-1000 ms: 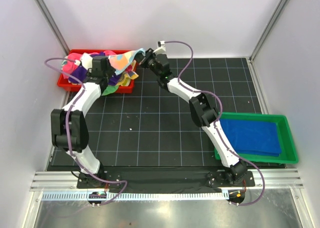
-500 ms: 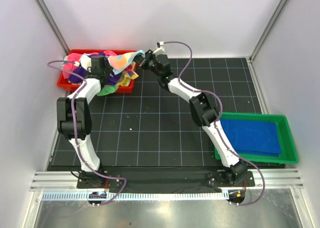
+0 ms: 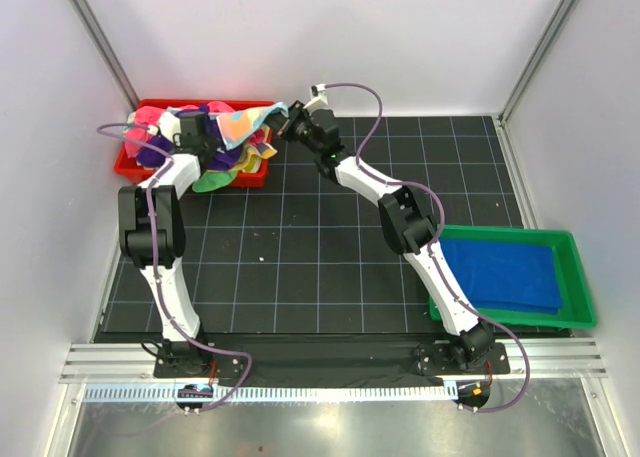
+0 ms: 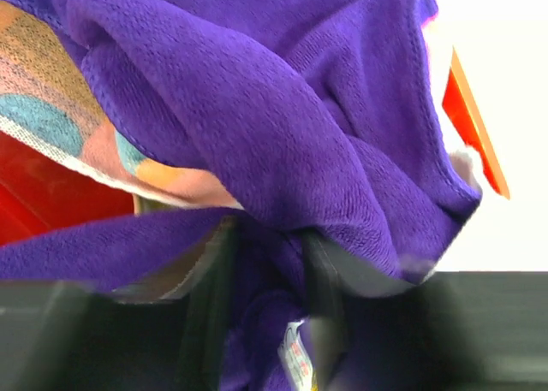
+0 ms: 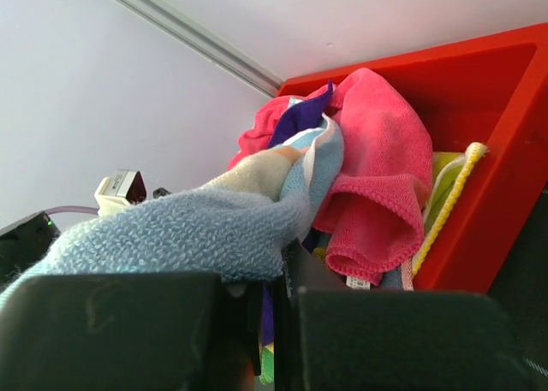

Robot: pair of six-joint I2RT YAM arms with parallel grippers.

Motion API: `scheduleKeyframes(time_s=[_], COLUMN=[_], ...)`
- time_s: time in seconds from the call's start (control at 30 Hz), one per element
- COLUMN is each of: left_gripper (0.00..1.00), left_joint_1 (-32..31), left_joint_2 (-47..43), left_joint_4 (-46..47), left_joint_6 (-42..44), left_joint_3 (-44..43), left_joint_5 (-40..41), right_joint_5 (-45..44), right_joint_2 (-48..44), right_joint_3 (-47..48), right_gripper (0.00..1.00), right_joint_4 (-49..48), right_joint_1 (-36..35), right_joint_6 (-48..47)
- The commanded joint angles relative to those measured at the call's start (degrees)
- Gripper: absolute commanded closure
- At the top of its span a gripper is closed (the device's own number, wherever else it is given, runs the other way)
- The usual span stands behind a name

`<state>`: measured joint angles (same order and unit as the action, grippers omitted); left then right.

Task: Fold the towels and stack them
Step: Grab crumpled towel

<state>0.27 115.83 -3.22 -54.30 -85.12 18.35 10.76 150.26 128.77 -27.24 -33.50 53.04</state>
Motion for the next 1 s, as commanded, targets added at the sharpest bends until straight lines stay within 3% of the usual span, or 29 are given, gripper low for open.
scheduleKeyframes(time_s=[0.0,0.17,0.33,0.47,0.97], left_gripper=[0.68,0.86,0.96,1.0,1.0], left_joint_1=[1.57,2.8,4.73,6.4,11.06], left_joint_2=[1.24,1.15,0.8,0.45,1.41], left_joint_4=[1.91,1.99,2.34,2.34,1.64], left_joint_6=[-0.19,-0.28,-0.63,-0.63,-1.24], left_joint_3=[-3.2,-3.12,-3.12,-3.3,-3.73], left_joint_5=[-0.07,-0.33,-1.03,-1.21,-2.0], right_joint_5=[1.1,1.28,1.45,1.36,0.49], right_joint_2=[-2.42,-2.6,-2.07,-1.37,-0.66], right_joint_3=[2.63,3.68,5.52,7.63,12.73], right_gripper=[0.99,0.99,0.99,0.99,0.99], right_joint_4=[-0.62,0.79,2.54,3.78,6.77], right_joint_1=[0.27,0.27,0.27,0.36,0.45], right_joint_6=[-1.79,-3.11,-3.9,-4.7,-8.21])
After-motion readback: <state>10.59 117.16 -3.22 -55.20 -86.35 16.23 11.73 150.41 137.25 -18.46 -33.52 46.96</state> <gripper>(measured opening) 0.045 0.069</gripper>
